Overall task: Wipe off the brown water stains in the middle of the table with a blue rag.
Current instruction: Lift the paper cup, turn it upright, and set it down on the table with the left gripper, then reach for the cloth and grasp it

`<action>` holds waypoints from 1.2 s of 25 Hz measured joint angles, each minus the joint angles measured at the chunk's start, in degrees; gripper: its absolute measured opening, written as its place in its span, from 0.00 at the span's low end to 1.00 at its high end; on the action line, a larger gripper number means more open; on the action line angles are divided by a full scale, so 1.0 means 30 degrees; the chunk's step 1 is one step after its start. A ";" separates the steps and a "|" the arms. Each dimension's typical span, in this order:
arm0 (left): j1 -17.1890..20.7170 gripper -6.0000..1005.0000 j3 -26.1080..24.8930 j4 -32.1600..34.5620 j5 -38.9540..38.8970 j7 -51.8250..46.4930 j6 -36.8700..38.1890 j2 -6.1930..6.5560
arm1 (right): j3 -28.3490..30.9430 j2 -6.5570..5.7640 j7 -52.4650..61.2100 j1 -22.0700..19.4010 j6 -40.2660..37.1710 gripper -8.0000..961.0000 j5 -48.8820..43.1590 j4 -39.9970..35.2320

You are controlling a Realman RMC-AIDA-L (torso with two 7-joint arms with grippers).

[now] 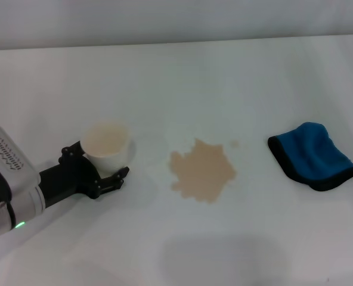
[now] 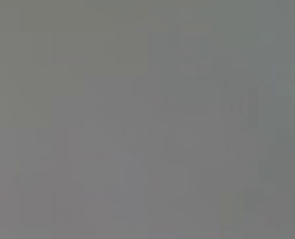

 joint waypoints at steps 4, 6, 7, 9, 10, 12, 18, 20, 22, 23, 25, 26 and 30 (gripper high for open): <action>0.0287 0.73 -0.0031 0.0441 -0.0033 0.0000 -0.0154 0.0018 | 0.0011 0.0000 -0.0007 -0.0004 0.0003 0.91 -0.0019 -0.0014; 0.0603 0.78 -0.0030 0.0940 -0.0037 0.0000 -0.0187 0.0025 | 0.0025 0.0001 -0.0019 -0.0023 0.0002 0.91 -0.0029 -0.0014; 0.0840 0.81 -0.0020 0.1253 -0.0040 0.0000 -0.0215 0.0031 | 0.0029 -0.0001 -0.0022 -0.0037 0.0002 0.91 -0.0030 -0.0015; 0.1192 0.87 -0.0014 0.1709 -0.0043 0.0017 -0.0298 0.0059 | 0.0029 0.0000 -0.0025 -0.0067 0.0001 0.91 -0.0025 -0.0015; 0.1386 0.87 -0.0020 0.1916 -0.0046 0.0034 -0.0363 0.0073 | 0.0028 0.0000 -0.0026 -0.0078 0.0000 0.91 -0.0016 -0.0014; 0.1638 0.87 -0.0079 0.2093 -0.0087 0.0051 -0.0414 0.0092 | 0.0028 0.0000 -0.0028 -0.0092 -0.0004 0.91 0.0015 -0.0016; 0.2429 0.87 -0.0347 0.2151 -0.0710 0.0300 -0.0427 0.0206 | 0.0021 -0.0001 -0.0029 -0.0145 -0.0054 0.91 0.0034 -0.0068; 0.2758 0.87 -0.0378 0.2154 -0.0809 0.0736 -0.0484 0.0219 | 0.0017 -0.0029 -0.0029 -0.0158 -0.0100 0.91 0.0039 -0.0096; 0.2920 0.87 -0.0390 0.2157 -0.0865 0.1004 -0.0527 0.0218 | 0.0015 -0.0046 -0.0029 -0.0164 -0.0160 0.91 0.0044 -0.0206; 0.2986 0.87 -0.0399 0.2142 -0.0907 0.1017 -0.0635 0.0216 | 0.0015 -0.0046 -0.0029 -0.0171 -0.0217 0.91 0.0047 -0.0277; 0.3092 0.87 -0.0405 0.2066 -0.0964 0.1029 -0.0913 0.0214 | 0.0015 -0.0045 -0.0029 -0.0181 -0.0278 0.91 0.0043 -0.0396; 0.3185 0.87 -0.0407 0.2048 -0.0968 0.1046 -0.1080 0.0215 | 0.0017 -0.0044 -0.0028 -0.0181 -0.0316 0.91 0.0031 -0.0432; 0.3672 0.87 -0.0415 0.2023 -0.0984 0.1056 -0.1976 0.0270 | -0.0069 -0.0038 -0.0030 -0.0178 -0.0492 0.91 -0.0030 -0.0532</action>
